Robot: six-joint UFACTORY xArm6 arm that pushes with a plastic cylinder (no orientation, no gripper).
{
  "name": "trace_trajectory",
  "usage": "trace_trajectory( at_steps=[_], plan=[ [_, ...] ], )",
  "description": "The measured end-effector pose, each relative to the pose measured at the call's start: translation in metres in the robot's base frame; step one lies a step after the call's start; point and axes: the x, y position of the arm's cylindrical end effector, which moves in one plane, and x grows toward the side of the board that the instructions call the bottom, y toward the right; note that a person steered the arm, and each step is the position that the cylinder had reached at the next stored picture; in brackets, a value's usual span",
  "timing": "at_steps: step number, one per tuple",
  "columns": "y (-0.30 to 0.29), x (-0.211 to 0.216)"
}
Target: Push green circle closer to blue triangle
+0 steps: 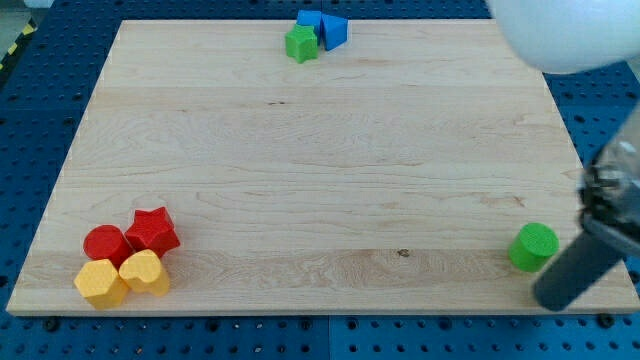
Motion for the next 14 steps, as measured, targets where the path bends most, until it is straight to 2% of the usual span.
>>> trace_trajectory(
  at_steps=[1, 2, 5, 8, 10, 11, 13, 14],
  plan=[
    [0.045, -0.006],
    [0.058, -0.027],
    [0.000, -0.036],
    [-0.087, -0.080],
    [-0.077, -0.037],
    [-0.099, -0.048],
    [-0.138, -0.128],
    [-0.145, -0.146]
  ],
)
